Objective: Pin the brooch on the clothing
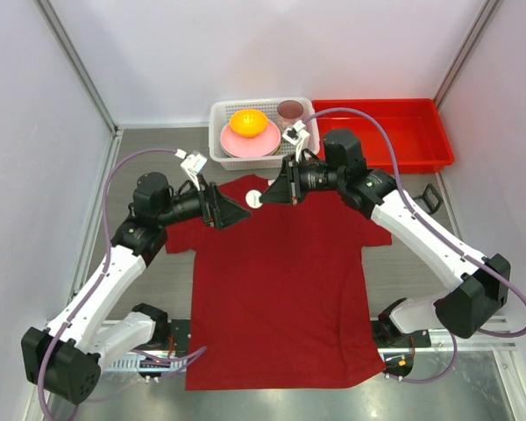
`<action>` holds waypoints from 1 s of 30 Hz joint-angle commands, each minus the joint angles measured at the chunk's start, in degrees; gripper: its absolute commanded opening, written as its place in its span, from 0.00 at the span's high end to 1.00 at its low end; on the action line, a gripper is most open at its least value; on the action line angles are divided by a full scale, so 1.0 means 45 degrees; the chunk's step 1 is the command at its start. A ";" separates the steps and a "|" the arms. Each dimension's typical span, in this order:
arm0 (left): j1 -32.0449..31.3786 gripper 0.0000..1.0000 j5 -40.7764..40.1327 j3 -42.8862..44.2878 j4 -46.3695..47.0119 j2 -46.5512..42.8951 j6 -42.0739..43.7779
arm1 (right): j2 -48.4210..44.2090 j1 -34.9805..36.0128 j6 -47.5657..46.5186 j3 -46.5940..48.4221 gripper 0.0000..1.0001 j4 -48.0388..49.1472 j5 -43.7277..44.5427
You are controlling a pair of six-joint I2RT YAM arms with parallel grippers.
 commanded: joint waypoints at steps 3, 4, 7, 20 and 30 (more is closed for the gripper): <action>-0.0241 0.22 -0.0956 0.0063 0.1862 -0.0318 -0.1073 | -0.0443 0.0515 -0.0407 0.0383 0.99 0.0156 0.0569; -0.0222 0.21 -0.0976 0.0044 0.1941 -0.0298 -0.1133 | -0.0423 0.0574 -0.0446 0.0403 0.99 0.0176 0.0646; -0.0300 0.23 -0.0995 0.0043 0.2157 -0.0201 -0.1134 | -0.0365 0.0711 -0.0524 0.0403 0.99 0.0293 0.0745; -0.0514 0.32 -0.1191 -0.0054 0.2470 0.0327 -0.1271 | -0.0208 0.0789 -0.0583 0.0423 0.99 0.0215 0.0706; -0.0729 0.38 -0.1952 0.0004 0.1748 0.0385 -0.0529 | -0.0169 0.0828 -0.0564 0.0501 0.99 0.0196 0.0608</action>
